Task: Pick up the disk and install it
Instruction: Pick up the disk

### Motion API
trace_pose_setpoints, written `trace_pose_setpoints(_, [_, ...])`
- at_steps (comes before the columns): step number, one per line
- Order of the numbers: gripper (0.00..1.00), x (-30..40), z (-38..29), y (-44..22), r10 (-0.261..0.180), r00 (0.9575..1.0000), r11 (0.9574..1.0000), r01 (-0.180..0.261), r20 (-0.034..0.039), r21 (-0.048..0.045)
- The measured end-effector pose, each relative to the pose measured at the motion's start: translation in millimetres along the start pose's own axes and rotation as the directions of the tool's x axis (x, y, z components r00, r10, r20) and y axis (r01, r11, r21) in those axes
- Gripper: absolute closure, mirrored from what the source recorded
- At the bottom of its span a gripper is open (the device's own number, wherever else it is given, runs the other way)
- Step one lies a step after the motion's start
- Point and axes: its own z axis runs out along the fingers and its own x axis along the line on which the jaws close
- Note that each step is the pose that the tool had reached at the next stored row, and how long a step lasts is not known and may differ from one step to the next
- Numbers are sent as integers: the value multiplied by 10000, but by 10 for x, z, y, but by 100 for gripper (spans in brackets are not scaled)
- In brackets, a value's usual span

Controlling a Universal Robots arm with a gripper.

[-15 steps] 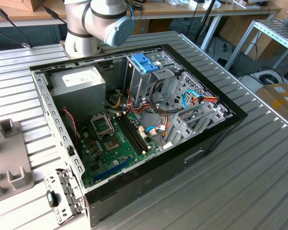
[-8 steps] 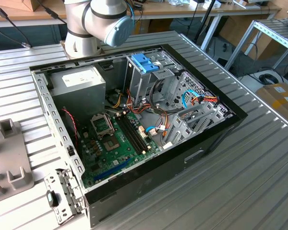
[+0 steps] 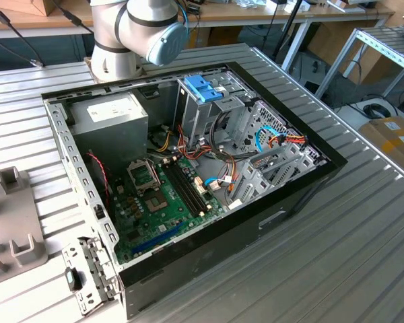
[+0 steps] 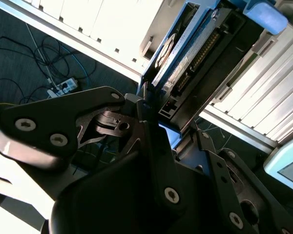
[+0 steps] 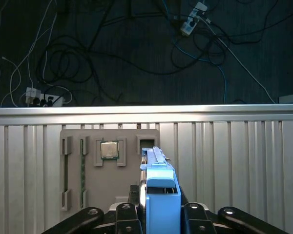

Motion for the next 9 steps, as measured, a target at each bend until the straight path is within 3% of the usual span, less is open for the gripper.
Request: trace_pose_setpoints(9, [63,-1,-33,1,0,10000,10000,0,0,0])
